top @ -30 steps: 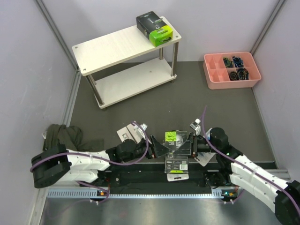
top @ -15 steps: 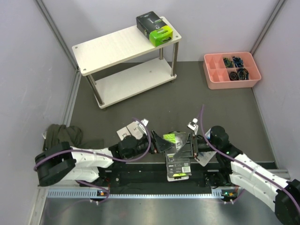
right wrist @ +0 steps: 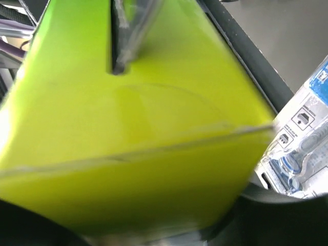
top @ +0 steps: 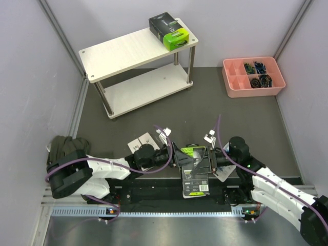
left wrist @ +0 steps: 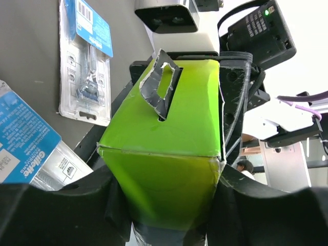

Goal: Place and organize the shaving razors onto the shelf

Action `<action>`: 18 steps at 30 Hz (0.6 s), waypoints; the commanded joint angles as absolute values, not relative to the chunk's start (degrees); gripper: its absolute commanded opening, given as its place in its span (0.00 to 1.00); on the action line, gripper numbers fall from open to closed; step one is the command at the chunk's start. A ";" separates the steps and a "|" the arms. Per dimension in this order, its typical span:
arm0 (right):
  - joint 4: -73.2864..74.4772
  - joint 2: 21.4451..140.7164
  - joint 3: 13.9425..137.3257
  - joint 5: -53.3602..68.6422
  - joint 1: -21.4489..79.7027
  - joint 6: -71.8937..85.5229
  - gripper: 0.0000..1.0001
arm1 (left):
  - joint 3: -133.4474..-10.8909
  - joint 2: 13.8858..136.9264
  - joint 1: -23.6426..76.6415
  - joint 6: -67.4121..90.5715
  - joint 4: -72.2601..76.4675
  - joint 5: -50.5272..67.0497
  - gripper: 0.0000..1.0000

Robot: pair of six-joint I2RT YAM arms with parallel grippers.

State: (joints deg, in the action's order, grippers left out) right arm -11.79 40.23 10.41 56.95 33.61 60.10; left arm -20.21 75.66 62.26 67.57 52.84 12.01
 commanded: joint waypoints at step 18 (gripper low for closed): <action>13.88 34.19 22.24 37.36 34.19 50.19 0.99 | -28.04 69.35 59.86 58.80 31.73 7.38 0.00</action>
